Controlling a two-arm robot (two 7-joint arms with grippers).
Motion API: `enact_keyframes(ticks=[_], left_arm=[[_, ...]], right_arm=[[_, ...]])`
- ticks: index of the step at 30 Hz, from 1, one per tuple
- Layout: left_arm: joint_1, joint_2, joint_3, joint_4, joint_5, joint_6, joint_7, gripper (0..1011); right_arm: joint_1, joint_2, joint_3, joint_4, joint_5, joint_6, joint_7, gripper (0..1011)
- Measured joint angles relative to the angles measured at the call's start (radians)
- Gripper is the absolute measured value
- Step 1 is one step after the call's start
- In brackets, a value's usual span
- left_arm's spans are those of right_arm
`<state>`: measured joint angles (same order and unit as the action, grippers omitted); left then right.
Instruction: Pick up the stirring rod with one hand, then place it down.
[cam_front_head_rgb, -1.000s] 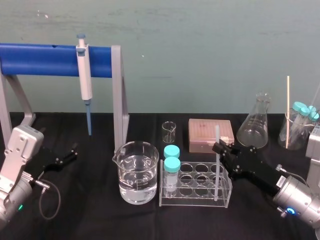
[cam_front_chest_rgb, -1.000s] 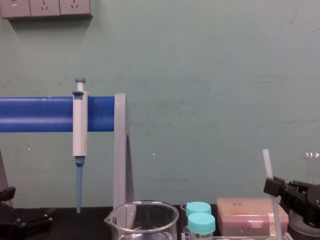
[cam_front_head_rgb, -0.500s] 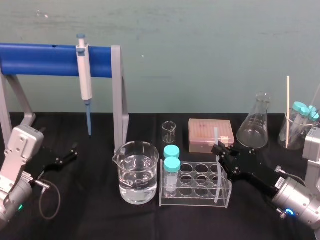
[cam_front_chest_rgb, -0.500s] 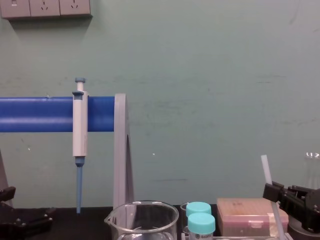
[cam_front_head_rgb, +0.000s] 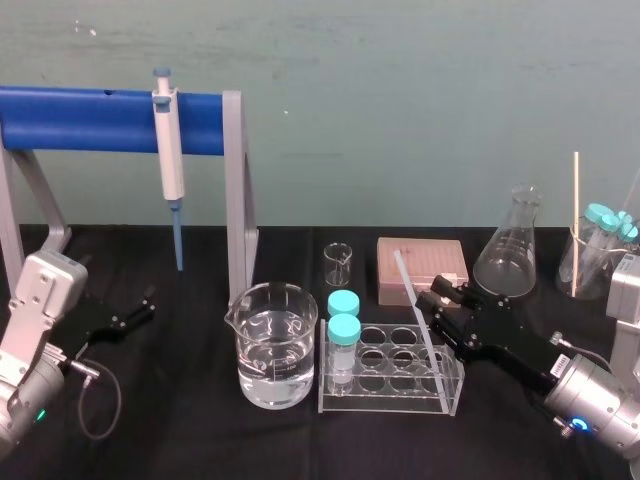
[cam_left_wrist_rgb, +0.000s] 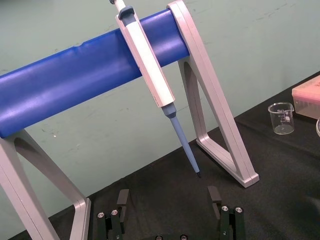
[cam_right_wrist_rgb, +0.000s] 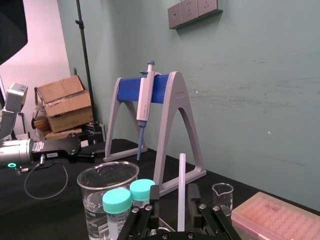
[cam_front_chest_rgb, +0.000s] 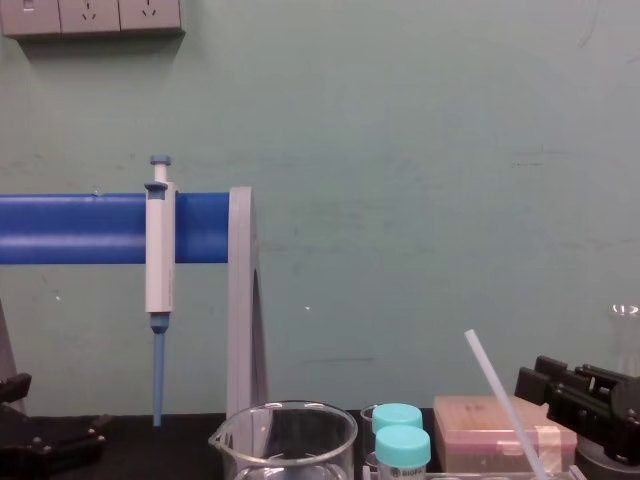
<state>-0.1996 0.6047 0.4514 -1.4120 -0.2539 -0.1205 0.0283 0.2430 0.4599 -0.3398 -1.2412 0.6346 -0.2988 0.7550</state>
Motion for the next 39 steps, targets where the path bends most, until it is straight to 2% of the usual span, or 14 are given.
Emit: enact_keyframes(ticks=[12, 15, 17, 18, 20, 21, 23, 24, 28, 33, 39], left_arm=[[0.0, 0.0, 0.0, 0.0, 0.0, 0.0, 0.0, 1000], [0.0, 0.0, 0.0, 0.0, 0.0, 0.0, 0.0, 1000], [0.0, 0.0, 0.0, 0.0, 0.0, 0.0, 0.0, 1000], [0.0, 0.0, 0.0, 0.0, 0.0, 0.0, 0.0, 1000], [0.0, 0.0, 0.0, 0.0, 0.0, 0.0, 0.0, 1000], [0.0, 0.0, 0.0, 0.0, 0.0, 0.0, 0.0, 1000], [0.0, 0.0, 0.0, 0.0, 0.0, 0.0, 0.0, 1000], [0.0, 0.0, 0.0, 0.0, 0.0, 0.0, 0.0, 1000], [0.0, 0.0, 0.0, 0.0, 0.0, 0.0, 0.0, 1000], [0.0, 0.0, 0.0, 0.0, 0.0, 0.0, 0.0, 1000], [0.0, 0.0, 0.0, 0.0, 0.0, 0.0, 0.0, 1000]], right_arm=[[0.0, 0.0, 0.001, 0.0, 0.0, 0.0, 0.001, 713], [0.0, -0.002, 0.012, -0.012, -0.011, -0.007, -0.027, 792], [-0.004, -0.01, 0.035, -0.035, -0.035, -0.024, -0.086, 846], [-0.012, -0.015, 0.052, -0.054, -0.066, -0.031, -0.15, 883], [-0.024, -0.021, 0.071, -0.075, -0.11, -0.029, -0.232, 932], [-0.038, -0.027, 0.085, -0.092, -0.157, -0.011, -0.321, 978], [-0.049, -0.033, 0.096, -0.107, -0.195, 0.028, -0.402, 1003], [-0.058, -0.039, 0.103, -0.116, -0.218, 0.068, -0.456, 1000], [-0.073, -0.051, 0.11, -0.12, -0.25, 0.158, -0.529, 1000], [-0.078, -0.061, 0.109, -0.104, -0.262, 0.214, -0.539, 1000], [-0.079, -0.061, 0.109, -0.104, -0.264, 0.215, -0.543, 1000]])
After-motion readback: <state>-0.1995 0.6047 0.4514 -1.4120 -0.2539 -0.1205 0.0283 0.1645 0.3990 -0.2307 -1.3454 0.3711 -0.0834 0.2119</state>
